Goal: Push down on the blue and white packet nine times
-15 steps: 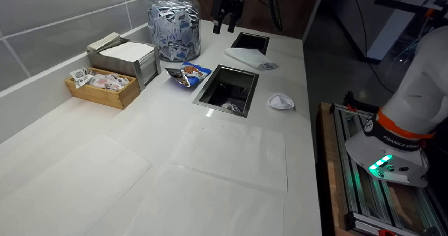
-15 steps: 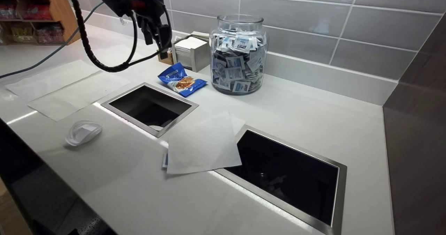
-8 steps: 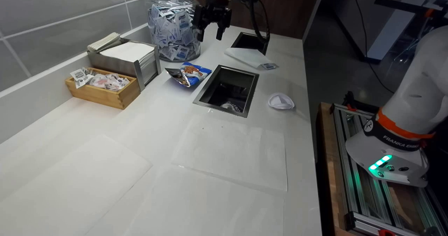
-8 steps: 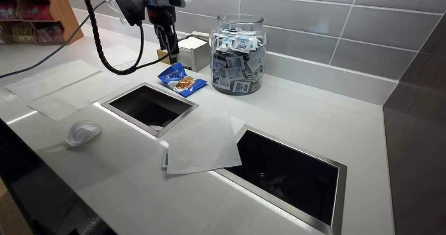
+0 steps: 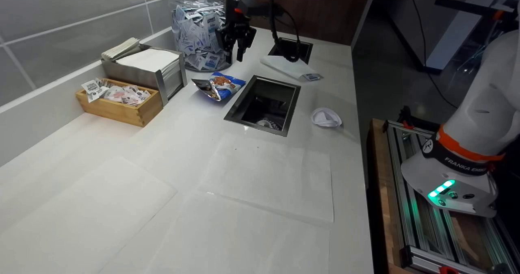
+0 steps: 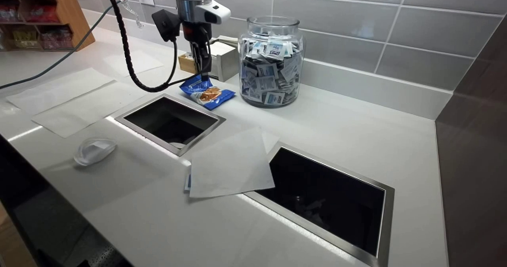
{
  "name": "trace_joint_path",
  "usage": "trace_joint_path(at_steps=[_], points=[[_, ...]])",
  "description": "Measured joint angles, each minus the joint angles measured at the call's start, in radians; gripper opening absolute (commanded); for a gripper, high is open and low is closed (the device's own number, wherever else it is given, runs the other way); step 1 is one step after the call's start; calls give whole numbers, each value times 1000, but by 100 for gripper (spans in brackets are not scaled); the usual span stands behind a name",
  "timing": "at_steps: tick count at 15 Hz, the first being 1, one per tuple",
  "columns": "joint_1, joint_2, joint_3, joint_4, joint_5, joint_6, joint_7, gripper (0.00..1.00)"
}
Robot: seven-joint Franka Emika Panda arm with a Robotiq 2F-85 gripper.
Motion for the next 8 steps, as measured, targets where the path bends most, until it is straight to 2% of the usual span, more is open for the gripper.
trace_joint_path(at_steps=[2,8], points=[[0,31,0,21,0,0,1,1],[1,122,14,77,0,26,0,0]])
